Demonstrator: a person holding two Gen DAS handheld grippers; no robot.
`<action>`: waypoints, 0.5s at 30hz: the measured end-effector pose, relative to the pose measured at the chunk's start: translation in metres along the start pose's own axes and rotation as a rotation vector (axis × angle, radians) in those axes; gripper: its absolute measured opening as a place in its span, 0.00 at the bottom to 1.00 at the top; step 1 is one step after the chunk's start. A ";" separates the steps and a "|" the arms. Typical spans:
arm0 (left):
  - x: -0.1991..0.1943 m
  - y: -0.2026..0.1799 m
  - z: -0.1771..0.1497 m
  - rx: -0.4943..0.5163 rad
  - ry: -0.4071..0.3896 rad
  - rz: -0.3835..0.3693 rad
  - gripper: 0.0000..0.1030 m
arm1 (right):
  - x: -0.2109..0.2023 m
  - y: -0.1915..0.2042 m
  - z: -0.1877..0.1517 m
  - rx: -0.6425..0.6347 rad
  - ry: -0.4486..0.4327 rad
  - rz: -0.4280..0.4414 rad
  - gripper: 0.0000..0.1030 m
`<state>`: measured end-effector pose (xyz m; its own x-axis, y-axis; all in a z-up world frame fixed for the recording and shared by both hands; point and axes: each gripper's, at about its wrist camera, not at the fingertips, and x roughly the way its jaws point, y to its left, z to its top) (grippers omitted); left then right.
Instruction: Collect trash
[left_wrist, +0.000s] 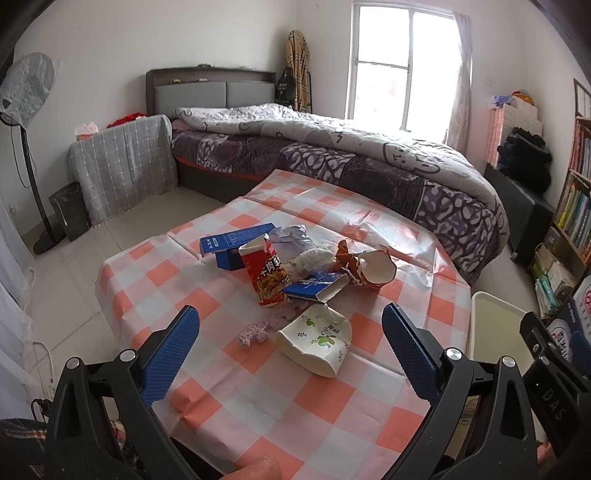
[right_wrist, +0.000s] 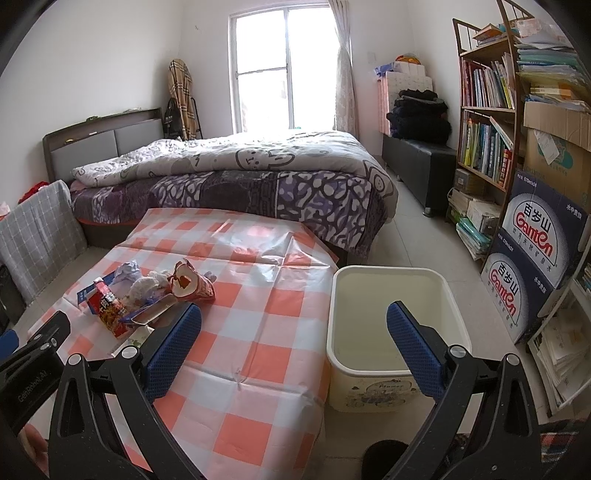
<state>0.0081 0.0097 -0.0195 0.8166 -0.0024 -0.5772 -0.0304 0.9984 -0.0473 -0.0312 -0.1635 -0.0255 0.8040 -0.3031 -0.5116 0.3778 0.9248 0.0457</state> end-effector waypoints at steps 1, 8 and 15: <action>0.001 0.004 0.005 -0.012 0.011 0.002 0.93 | 0.000 0.000 0.003 0.006 0.015 0.004 0.93; 0.013 0.065 0.071 -0.180 0.027 -0.084 0.93 | 0.006 0.010 0.060 0.007 0.102 0.083 0.93; 0.099 0.084 0.089 -0.161 0.410 -0.097 0.93 | 0.063 0.016 0.094 0.011 0.312 0.197 0.93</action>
<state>0.1381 0.0979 -0.0084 0.5249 -0.1498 -0.8379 -0.0811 0.9711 -0.2244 0.0684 -0.1893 0.0233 0.6835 -0.0335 -0.7292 0.2364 0.9552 0.1778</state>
